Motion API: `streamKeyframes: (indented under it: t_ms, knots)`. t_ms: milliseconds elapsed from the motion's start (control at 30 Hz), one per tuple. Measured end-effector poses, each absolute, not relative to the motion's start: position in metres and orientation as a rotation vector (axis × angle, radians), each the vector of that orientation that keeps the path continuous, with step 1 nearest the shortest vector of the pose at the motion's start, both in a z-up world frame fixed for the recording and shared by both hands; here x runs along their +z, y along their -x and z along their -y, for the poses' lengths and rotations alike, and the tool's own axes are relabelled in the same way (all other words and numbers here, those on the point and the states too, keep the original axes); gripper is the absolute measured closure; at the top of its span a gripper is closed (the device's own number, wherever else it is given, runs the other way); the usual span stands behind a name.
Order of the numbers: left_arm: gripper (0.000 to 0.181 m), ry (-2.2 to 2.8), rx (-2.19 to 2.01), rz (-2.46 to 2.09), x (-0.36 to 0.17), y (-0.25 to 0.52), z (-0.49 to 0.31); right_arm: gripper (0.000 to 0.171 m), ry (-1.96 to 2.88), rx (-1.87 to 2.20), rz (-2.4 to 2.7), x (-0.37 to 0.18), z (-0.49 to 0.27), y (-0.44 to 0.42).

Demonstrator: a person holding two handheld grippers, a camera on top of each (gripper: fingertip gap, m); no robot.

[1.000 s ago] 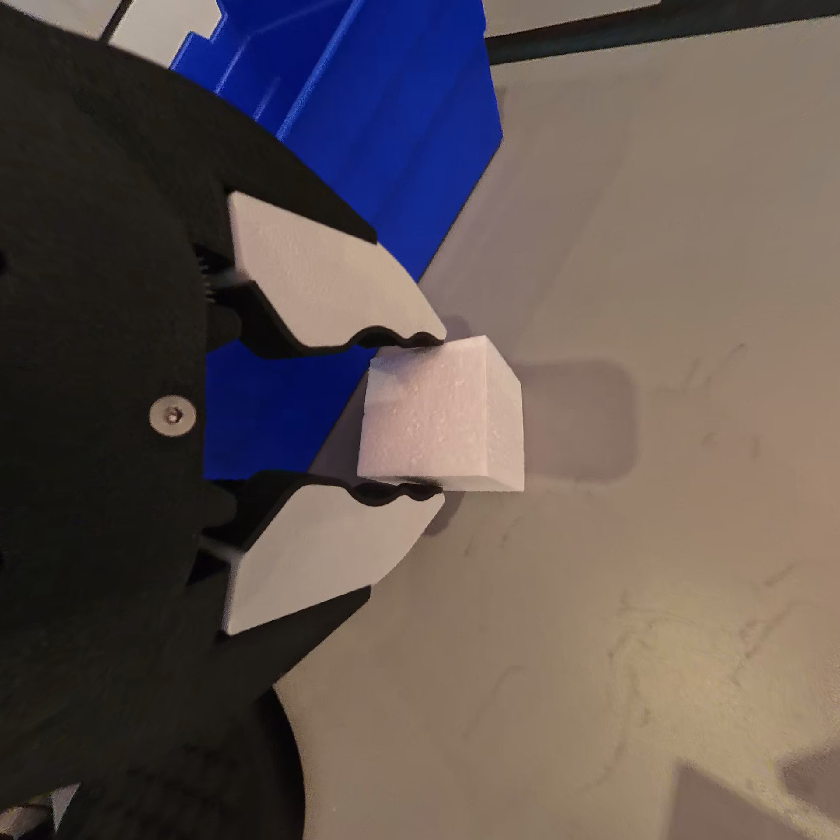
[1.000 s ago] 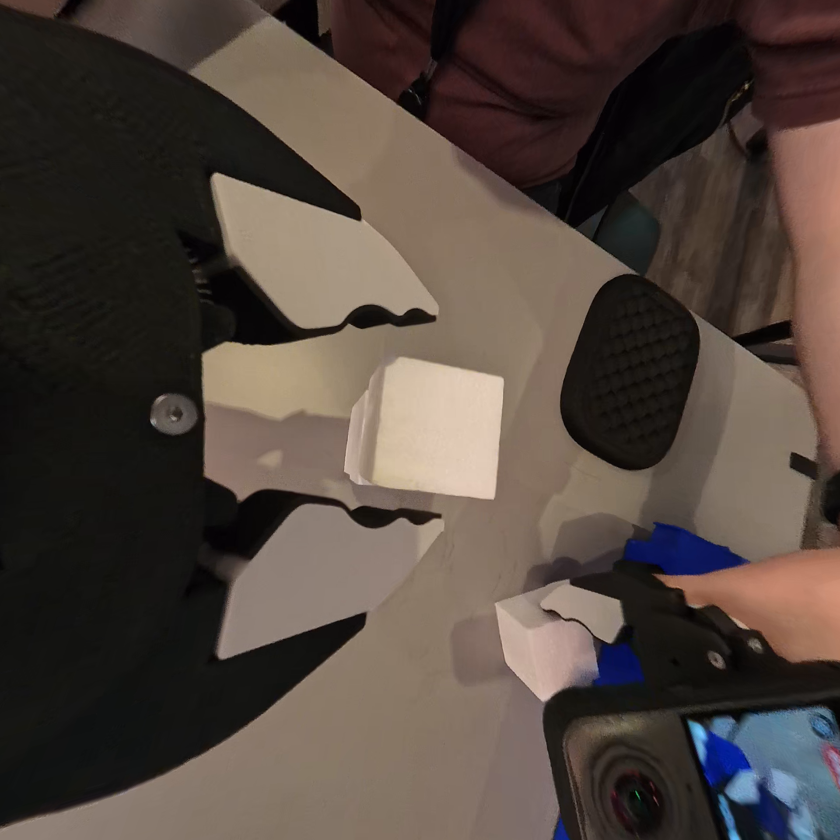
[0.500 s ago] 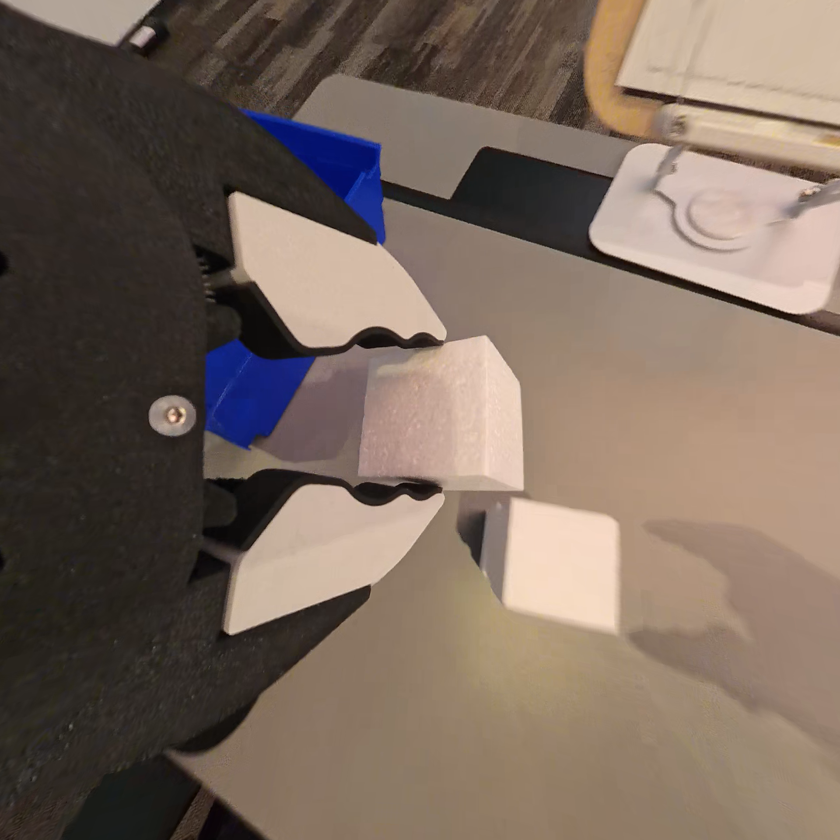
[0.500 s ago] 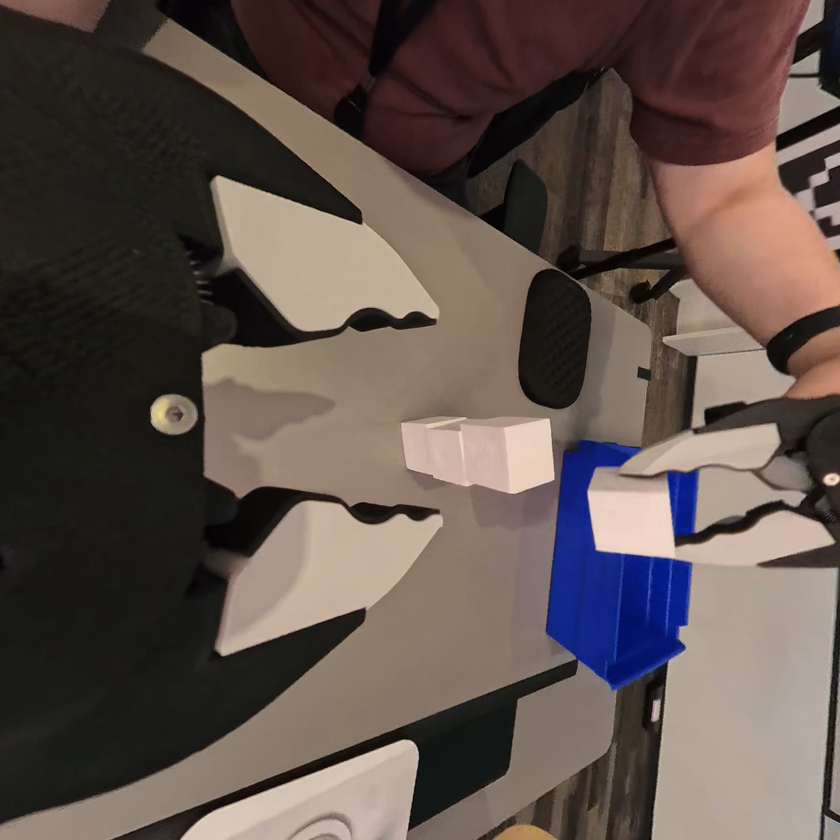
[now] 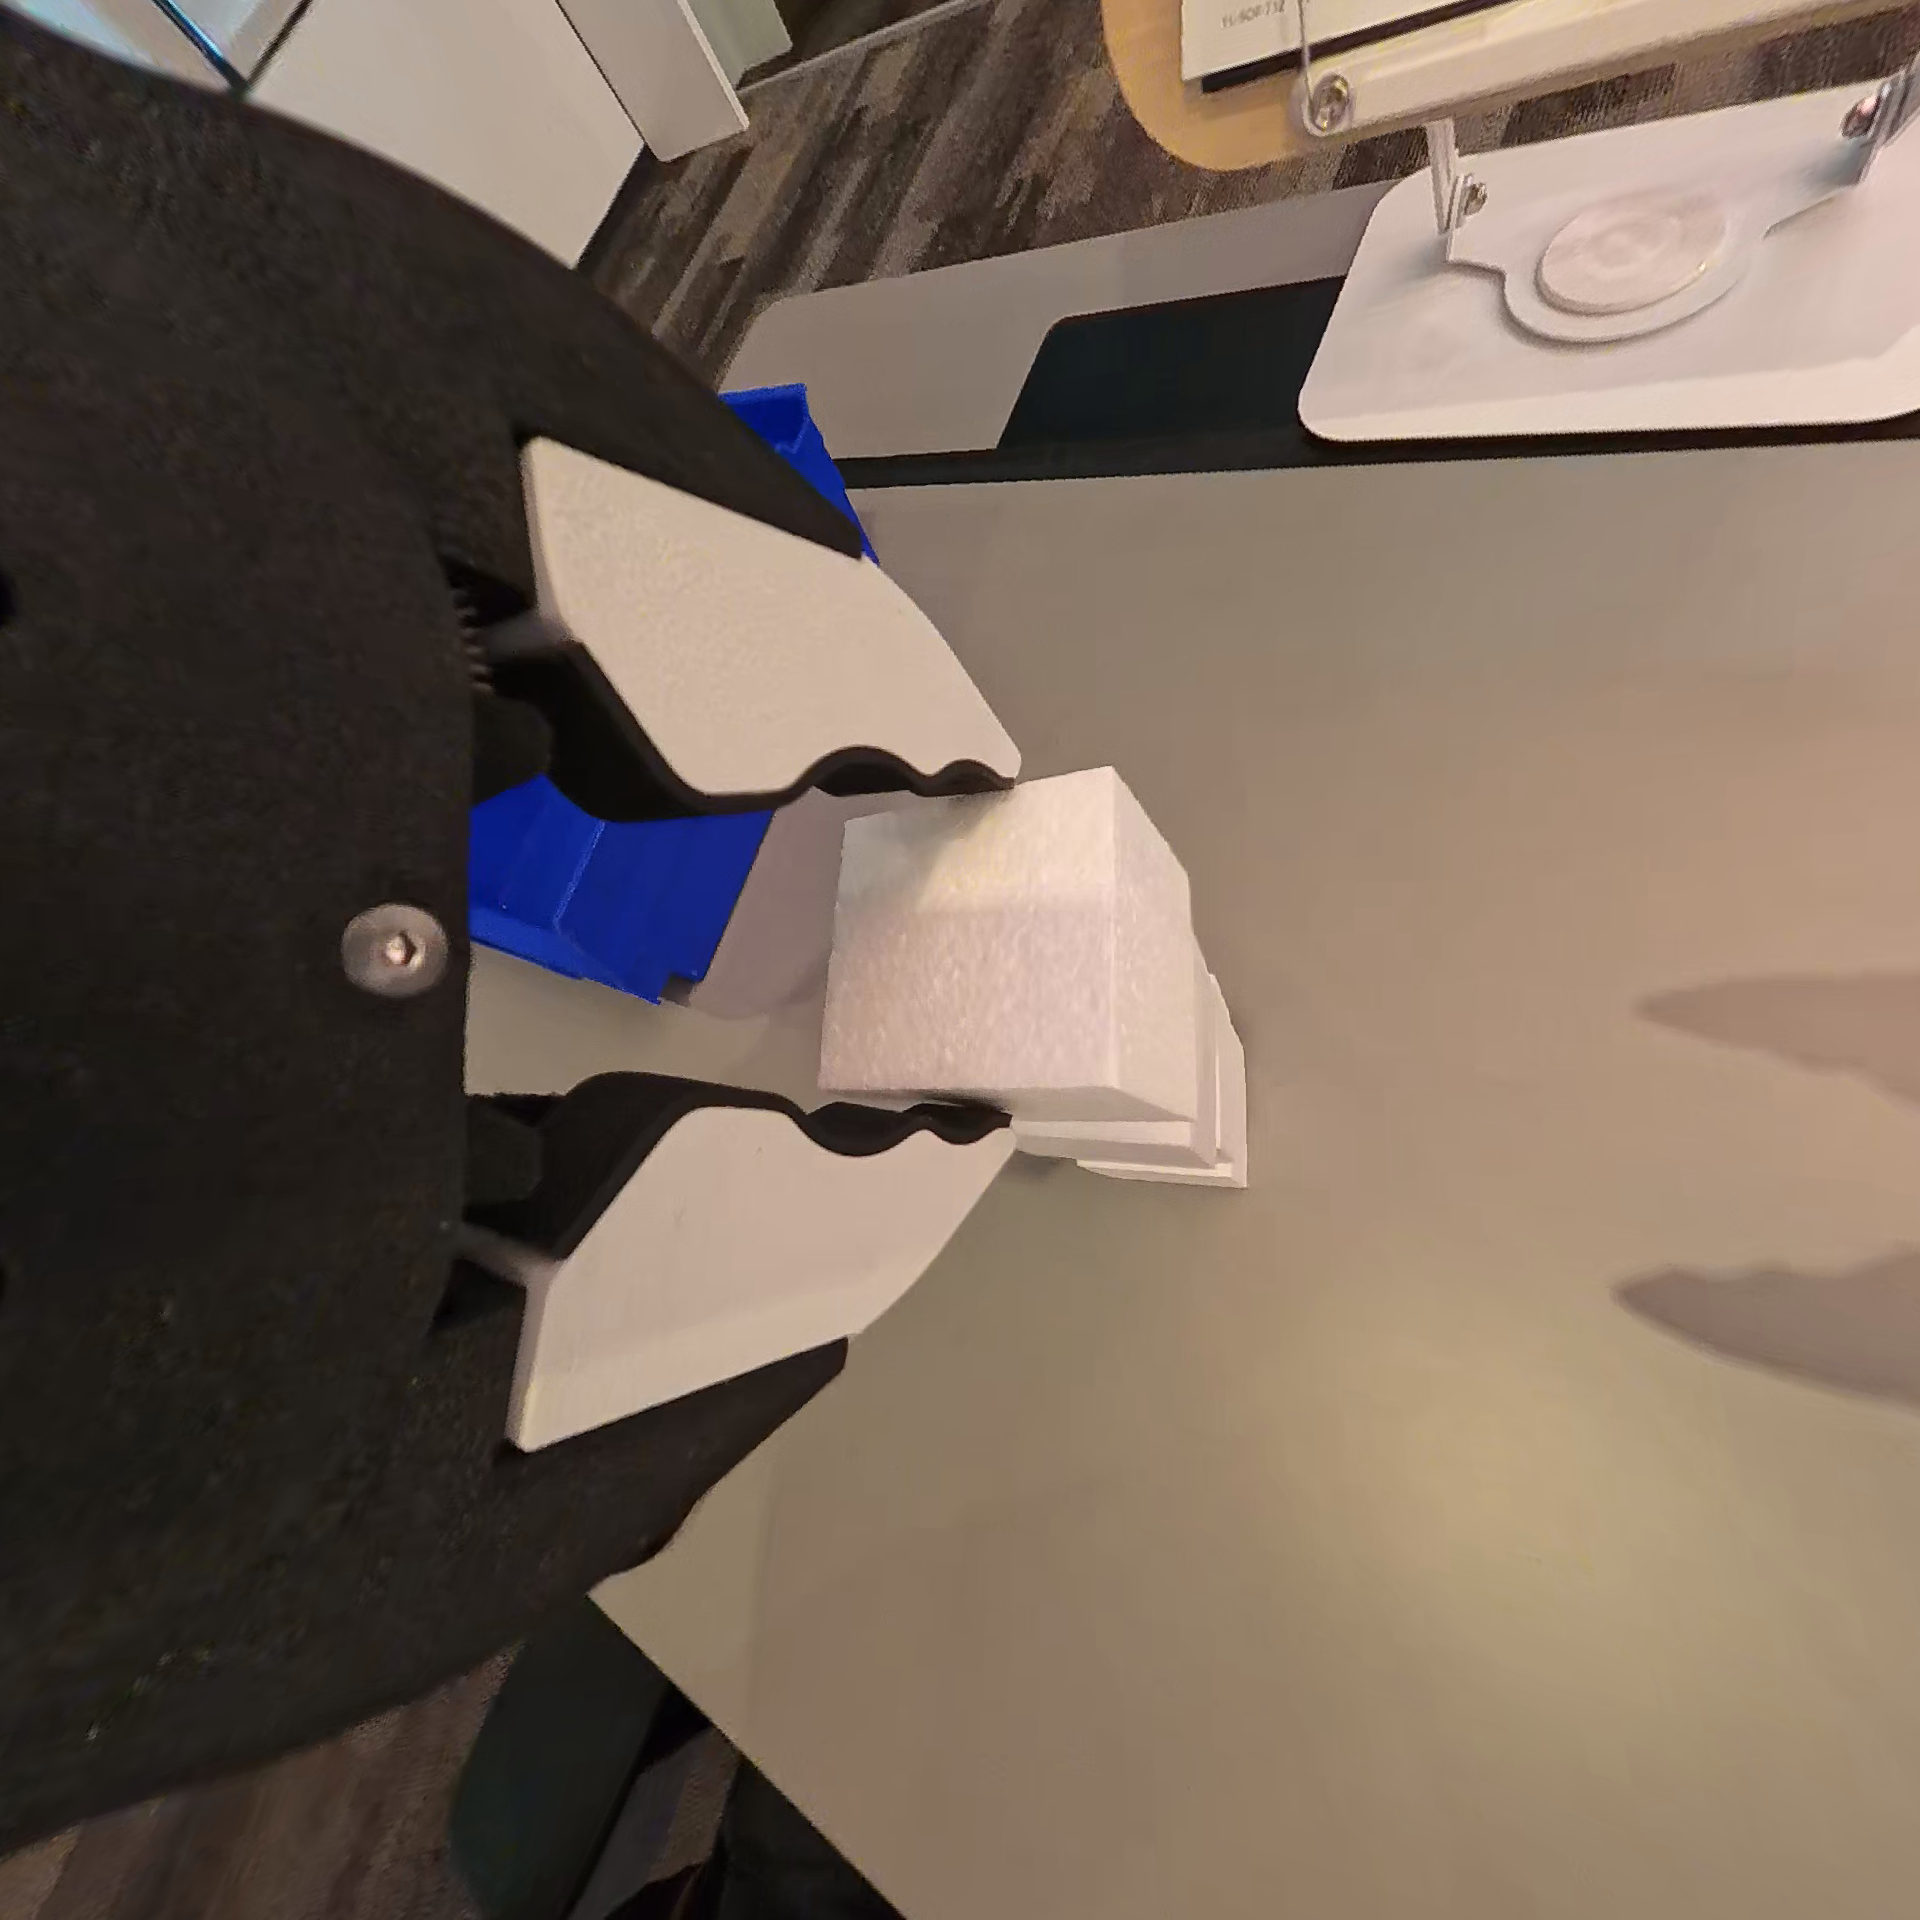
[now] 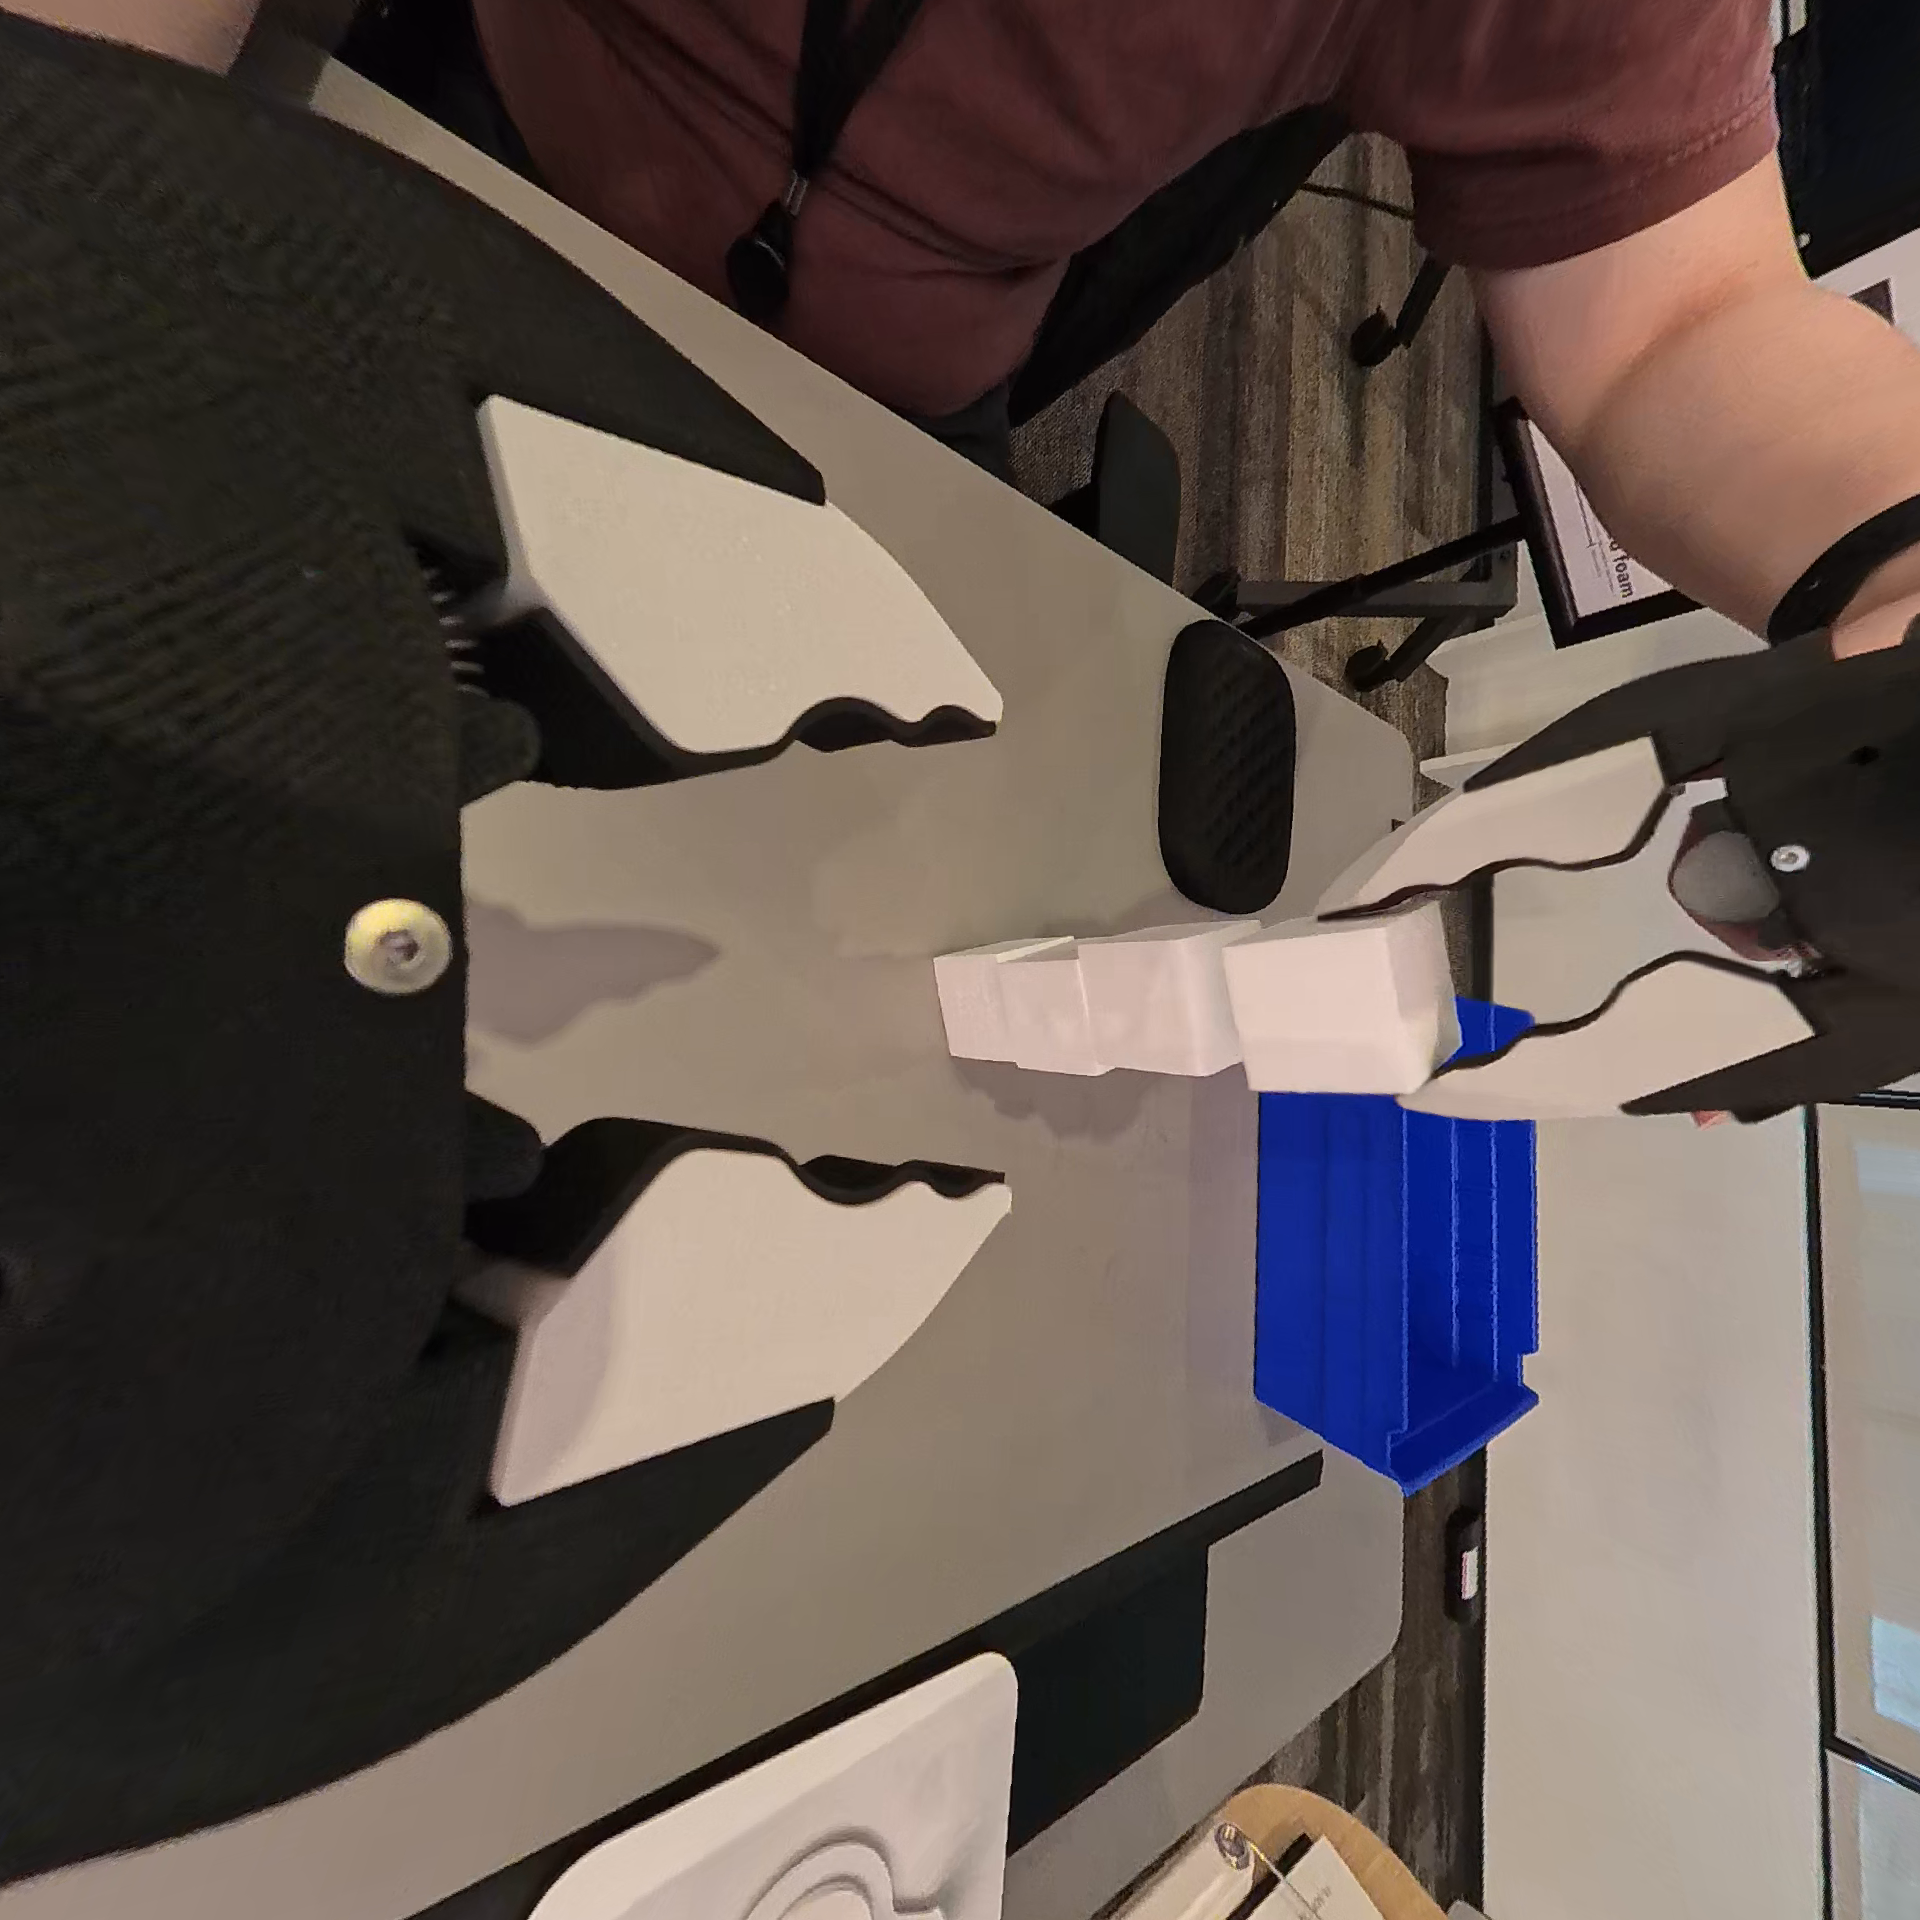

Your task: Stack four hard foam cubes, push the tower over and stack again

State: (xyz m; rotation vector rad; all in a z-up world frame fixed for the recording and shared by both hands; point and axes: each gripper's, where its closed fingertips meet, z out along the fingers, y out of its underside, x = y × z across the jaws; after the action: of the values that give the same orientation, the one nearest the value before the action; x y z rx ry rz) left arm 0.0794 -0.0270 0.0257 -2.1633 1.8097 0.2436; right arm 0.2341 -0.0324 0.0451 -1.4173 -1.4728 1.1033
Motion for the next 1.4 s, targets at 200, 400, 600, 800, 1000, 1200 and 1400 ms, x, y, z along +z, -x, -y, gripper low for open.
streamKeyframes:
  t_ms: [200,400,600,800,1000,1200,1400]
  knots:
    - [0.123,2.181,0.266,-1.868,0.017,-0.079,0.026,0.092,1.421,1.119,1.467,0.045,0.032,-0.238]
    - [0.110,2.192,0.250,-1.887,0.009,-0.081,0.028,0.091,1.439,1.134,1.472,0.039,0.030,-0.239]
    - [0.104,2.020,0.077,-1.612,0.063,-0.081,0.035,0.090,1.428,1.147,1.433,0.042,0.026,-0.248]
    - [0.129,1.844,-0.148,-0.824,0.080,-0.006,0.043,0.090,1.417,1.153,1.339,0.051,0.017,-0.272]
    - [0.181,1.901,-0.743,-0.424,-0.021,-0.006,0.063,0.089,1.460,1.101,1.222,0.052,0.003,-0.304]
    - [0.181,2.116,-0.613,-0.267,-0.098,-0.018,0.034,0.117,1.581,0.889,0.905,0.073,-0.032,-0.359]
    - [0.181,2.151,-0.285,-0.410,-0.091,-0.047,0.002,0.121,1.667,0.785,0.798,0.078,-0.027,-0.393]
